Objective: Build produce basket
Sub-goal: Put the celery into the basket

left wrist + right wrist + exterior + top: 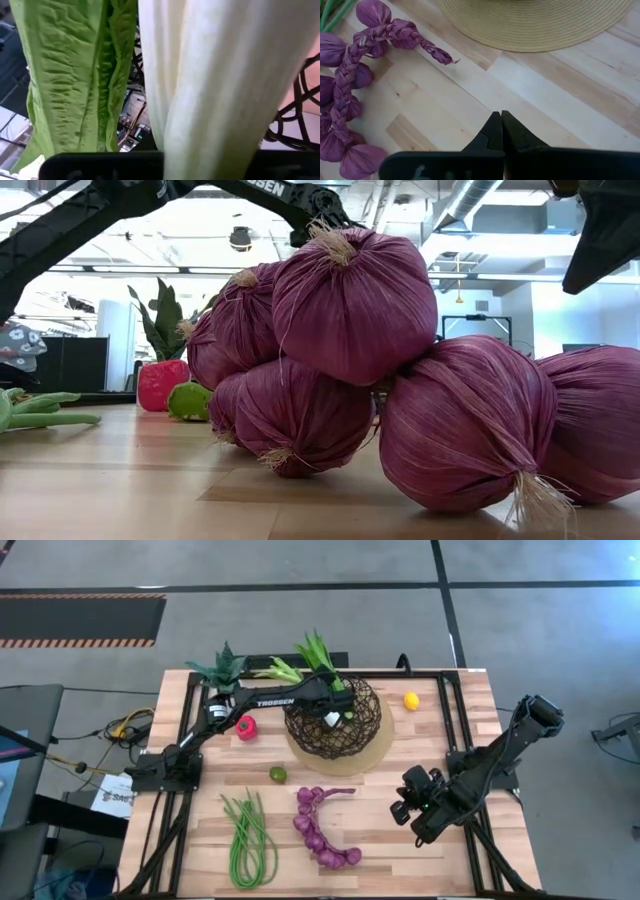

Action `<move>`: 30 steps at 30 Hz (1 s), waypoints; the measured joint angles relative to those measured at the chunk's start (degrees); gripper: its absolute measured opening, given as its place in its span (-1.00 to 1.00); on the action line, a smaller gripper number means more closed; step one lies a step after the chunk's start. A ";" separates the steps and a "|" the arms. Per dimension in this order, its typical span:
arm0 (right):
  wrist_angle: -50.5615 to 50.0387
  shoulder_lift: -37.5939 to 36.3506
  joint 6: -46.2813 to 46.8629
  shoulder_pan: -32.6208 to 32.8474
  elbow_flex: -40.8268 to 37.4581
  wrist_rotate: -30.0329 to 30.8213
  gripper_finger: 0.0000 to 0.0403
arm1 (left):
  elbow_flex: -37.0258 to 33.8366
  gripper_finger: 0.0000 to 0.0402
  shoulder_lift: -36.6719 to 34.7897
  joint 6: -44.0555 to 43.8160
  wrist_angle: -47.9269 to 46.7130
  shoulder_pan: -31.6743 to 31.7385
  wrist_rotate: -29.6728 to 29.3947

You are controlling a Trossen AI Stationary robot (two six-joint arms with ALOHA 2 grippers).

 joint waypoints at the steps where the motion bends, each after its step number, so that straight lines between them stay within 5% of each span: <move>1: 0.00 0.00 -0.01 0.00 0.00 0.00 -1.00 | 0.00 -0.97 0.00 -0.42 -0.01 0.00 0.01; 17: 1.26 0.00 -1.44 0.00 0.00 -0.02 -1.00 | 0.00 -0.01 -0.04 -5.03 1.04 -0.55 -5.22; 25: 2.10 0.00 -1.43 0.02 0.00 -0.04 -1.00 | 0.00 0.22 -0.53 -9.43 0.99 -1.81 -9.61; 30: 2.28 0.00 -1.42 0.00 0.00 -0.04 -1.00 | 0.00 0.24 -4.23 -11.58 0.99 -3.35 -5.53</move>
